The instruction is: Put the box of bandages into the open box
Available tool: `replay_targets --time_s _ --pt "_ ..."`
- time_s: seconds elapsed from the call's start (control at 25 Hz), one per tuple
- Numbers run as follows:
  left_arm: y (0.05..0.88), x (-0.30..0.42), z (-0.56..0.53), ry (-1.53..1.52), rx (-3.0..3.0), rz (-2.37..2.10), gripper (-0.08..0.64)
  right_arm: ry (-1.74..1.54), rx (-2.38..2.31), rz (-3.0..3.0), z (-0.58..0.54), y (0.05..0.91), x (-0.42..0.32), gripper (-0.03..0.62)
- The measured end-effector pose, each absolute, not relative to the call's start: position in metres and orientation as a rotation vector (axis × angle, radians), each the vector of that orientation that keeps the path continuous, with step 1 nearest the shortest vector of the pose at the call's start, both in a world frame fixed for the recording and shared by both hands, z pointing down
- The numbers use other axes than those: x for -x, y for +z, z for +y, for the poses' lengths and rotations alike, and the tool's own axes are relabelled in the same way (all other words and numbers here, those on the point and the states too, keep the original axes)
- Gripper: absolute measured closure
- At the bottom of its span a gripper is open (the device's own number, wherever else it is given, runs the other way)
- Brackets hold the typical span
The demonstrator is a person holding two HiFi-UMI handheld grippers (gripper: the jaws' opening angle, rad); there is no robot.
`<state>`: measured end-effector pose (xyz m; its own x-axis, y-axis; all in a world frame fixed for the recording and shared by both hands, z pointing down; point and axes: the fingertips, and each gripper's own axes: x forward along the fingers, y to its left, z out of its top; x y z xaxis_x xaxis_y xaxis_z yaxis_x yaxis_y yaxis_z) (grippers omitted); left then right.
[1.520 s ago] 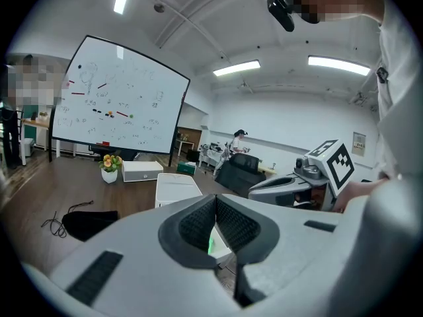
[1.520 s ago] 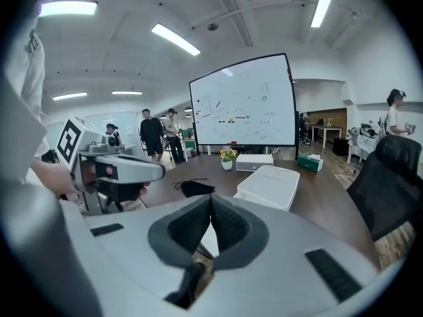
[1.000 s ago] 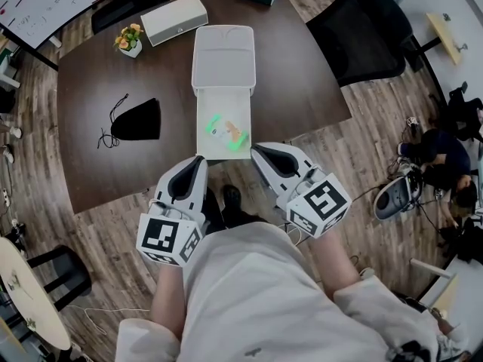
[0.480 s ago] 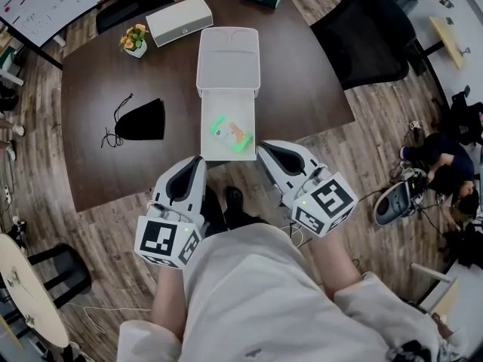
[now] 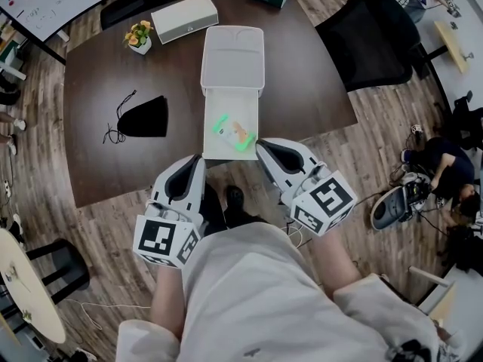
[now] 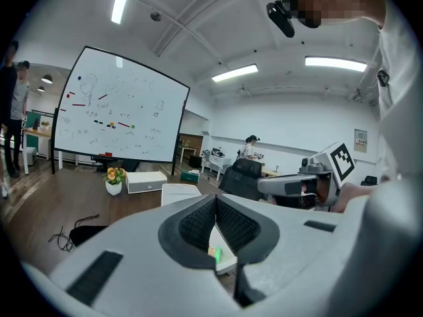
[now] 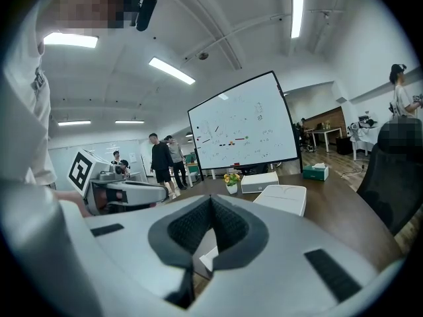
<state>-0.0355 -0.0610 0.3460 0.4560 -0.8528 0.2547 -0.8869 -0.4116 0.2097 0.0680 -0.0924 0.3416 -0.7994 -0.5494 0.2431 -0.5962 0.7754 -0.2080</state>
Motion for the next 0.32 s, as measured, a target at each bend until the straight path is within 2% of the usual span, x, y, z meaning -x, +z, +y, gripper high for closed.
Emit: replay_targets --time_s 0.32 --pt "0.3461 0.0373 -0.0605 0.150 -2.399 -1.479 0.555 0.396 -0.924 -2.774 -0.0937 0.3434 -0.0667 0.589"
